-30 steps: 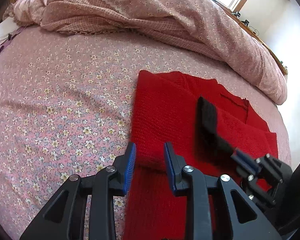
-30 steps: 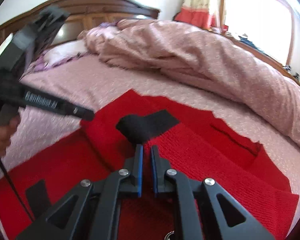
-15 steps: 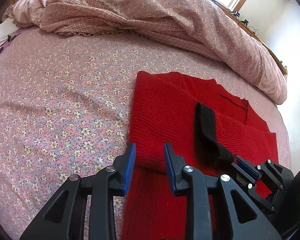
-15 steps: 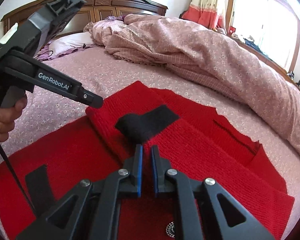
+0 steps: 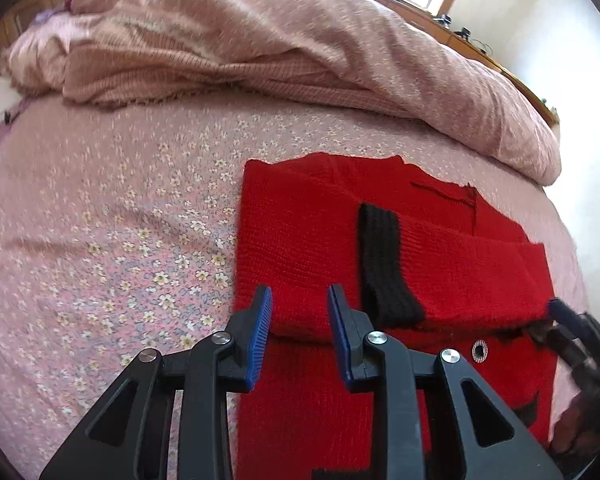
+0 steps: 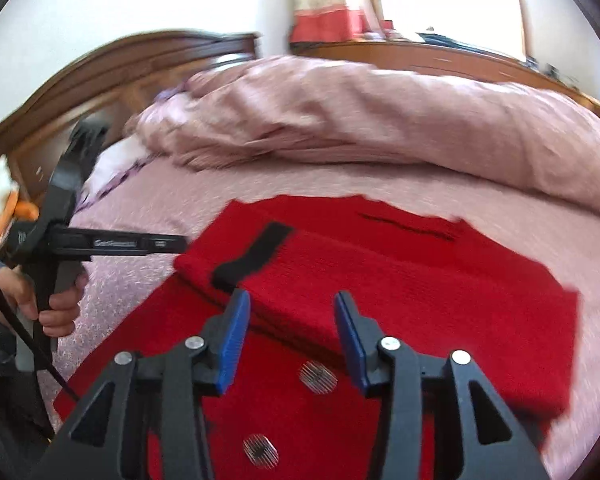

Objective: Fold small clothes
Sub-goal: 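Move both tools toward the hem of the folded cardigan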

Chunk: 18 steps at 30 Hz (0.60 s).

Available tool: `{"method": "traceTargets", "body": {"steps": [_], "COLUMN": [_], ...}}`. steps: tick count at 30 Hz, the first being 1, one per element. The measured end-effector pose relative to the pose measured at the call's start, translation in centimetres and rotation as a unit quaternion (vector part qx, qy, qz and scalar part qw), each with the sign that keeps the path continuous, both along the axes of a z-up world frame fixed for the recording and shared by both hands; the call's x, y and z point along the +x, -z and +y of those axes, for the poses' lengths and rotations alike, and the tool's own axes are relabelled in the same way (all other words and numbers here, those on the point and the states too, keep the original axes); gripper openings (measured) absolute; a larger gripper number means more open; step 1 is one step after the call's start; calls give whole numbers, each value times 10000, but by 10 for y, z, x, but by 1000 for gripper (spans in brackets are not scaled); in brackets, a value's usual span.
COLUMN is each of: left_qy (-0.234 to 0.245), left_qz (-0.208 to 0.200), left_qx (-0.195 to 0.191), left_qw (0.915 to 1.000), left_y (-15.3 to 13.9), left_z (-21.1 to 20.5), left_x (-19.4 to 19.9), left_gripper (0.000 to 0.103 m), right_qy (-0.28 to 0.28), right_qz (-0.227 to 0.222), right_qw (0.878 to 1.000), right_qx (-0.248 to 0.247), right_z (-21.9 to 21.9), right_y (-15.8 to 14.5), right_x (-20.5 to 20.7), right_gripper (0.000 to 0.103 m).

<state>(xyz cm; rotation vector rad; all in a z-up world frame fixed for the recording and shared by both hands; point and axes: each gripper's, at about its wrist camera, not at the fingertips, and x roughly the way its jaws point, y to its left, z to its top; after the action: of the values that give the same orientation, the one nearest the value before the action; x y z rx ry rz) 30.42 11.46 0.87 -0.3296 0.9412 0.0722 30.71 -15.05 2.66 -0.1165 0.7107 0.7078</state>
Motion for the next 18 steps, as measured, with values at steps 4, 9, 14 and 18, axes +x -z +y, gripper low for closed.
{"method": "traceTargets", "body": {"steps": [4, 9, 14, 18], "left_qy": [123, 238, 329, 325], "left_qz": [-150, -107, 366, 750], "left_qx": [171, 189, 389, 362], "left_qw": [9997, 9995, 9980, 9960], "left_y": [-10, -5, 25, 42], "left_z": [-6, -9, -5, -5], "left_x": [-24, -75, -129, -158], "left_gripper": [22, 27, 29, 29], "right_qy": [954, 1889, 2307, 2583], "right_qz": [364, 901, 1466, 1977], "right_qw": [9944, 9741, 9477, 9268], "right_qx": [268, 861, 1650, 1876], "right_z": [-83, -172, -226, -236], "right_y": [3, 9, 26, 46], "right_x": [-15, -47, -88, -109], "right_gripper": [48, 49, 49, 49]}}
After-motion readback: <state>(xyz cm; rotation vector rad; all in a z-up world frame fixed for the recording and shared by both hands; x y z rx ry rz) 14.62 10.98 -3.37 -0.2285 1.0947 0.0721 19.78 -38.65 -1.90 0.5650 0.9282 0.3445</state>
